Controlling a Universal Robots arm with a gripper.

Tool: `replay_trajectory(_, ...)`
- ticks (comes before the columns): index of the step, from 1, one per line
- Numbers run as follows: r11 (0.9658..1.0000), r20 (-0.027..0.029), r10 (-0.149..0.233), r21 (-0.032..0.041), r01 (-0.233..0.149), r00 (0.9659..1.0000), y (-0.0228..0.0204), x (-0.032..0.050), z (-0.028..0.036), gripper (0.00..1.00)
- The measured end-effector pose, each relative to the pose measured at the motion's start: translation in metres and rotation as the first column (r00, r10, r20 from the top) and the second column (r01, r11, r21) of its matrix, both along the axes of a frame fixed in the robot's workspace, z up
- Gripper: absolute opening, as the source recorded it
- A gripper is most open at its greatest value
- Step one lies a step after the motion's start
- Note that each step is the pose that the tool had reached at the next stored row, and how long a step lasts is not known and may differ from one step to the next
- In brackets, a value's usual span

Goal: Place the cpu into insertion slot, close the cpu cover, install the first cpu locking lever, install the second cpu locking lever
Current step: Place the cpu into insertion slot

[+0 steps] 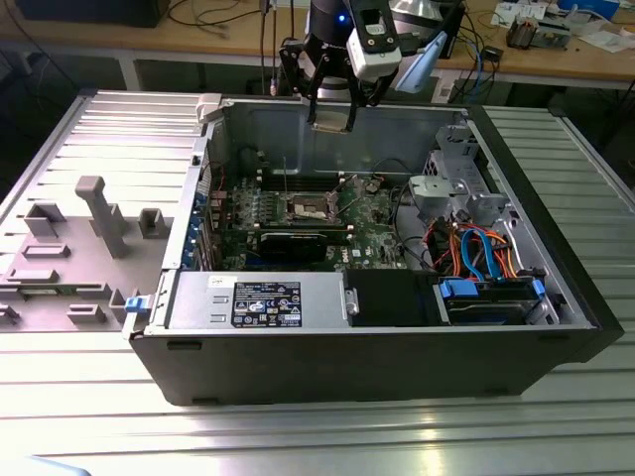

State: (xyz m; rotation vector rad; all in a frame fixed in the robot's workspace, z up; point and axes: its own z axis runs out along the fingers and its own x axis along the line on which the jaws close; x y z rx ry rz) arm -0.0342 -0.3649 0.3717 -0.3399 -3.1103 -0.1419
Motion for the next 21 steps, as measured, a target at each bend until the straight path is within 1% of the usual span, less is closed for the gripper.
replay_trajectory(4, 0.9989, 0.0000, -0.047, 0.0001, 0.047, 0.9989, 0.0000, -0.0002, -0.0006, 0.55)
replay_trajectory(10, 0.9987, 0.0000, -0.050, 0.0001, 0.050, 0.9987, -0.0002, -0.0020, -0.0010, 0.55)
replay_trajectory(12, 0.9982, 0.0000, -0.060, 0.0000, 0.060, 0.9982, -0.0002, -0.0021, -0.0012, 0.55)
replay_trajectory(14, 0.9972, 0.0000, -0.075, 0.0002, 0.075, 0.9972, -0.0002, -0.0021, -0.0017, 0.55)
replay_trajectory(16, 0.9953, 0.0001, -0.097, 0.0002, 0.097, 0.9953, -0.0002, -0.0021, -0.0024, 0.55)
replay_trajectory(20, 0.9916, 0.0000, -0.129, 0.0001, 0.129, 0.9916, -0.0002, -0.0025, -0.0032, 0.55)
replay_trajectory(21, 0.9912, 0.0000, -0.132, 0.0002, 0.132, 0.9912, -0.0002, -0.0033, -0.0032, 0.55)
